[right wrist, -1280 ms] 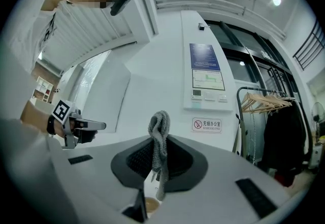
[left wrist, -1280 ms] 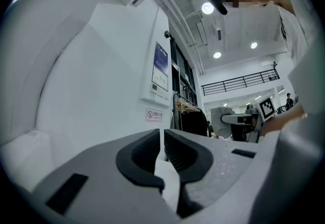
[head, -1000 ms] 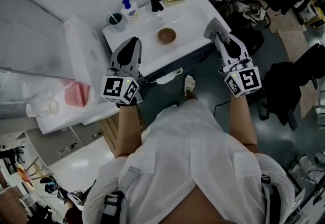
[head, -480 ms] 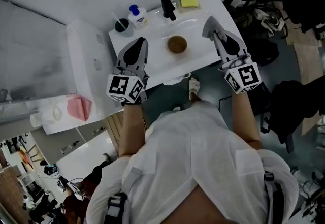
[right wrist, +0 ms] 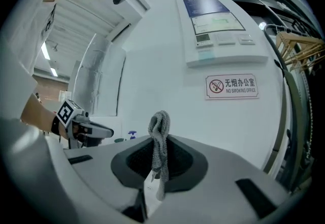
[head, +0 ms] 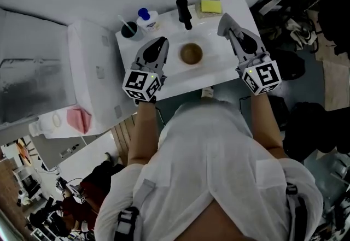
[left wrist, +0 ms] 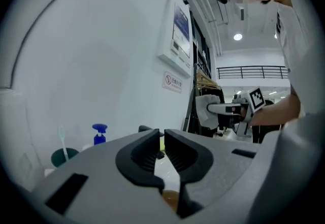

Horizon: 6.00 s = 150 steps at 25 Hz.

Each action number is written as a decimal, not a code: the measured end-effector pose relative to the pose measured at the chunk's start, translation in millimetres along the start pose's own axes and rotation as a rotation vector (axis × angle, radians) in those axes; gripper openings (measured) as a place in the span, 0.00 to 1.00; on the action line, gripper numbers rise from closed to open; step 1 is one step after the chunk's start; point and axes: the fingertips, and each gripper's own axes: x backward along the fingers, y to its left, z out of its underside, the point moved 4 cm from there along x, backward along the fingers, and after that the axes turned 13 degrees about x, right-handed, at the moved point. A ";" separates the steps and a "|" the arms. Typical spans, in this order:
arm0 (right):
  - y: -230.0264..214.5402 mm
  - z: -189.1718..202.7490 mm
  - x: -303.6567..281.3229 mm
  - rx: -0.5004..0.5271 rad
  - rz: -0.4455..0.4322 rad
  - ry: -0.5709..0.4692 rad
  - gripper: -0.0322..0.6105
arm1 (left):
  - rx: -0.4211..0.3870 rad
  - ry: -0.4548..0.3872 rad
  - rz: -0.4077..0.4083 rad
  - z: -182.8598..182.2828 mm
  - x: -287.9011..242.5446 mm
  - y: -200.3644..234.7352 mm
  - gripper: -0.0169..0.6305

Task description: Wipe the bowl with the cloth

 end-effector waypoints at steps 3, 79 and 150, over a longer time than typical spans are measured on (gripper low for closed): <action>-7.6 7.6 -7.4 0.004 -0.036 -0.006 0.12 | 0.002 0.053 -0.026 22.0 -16.8 5.6 0.08; 104.1 116.2 -44.1 0.635 -0.737 0.343 0.12 | 0.122 0.972 -0.134 129.3 -114.2 0.5 0.05; 148.5 112.8 -66.1 0.378 -0.840 0.644 0.12 | 0.044 0.901 -0.147 102.7 -116.9 -9.2 0.05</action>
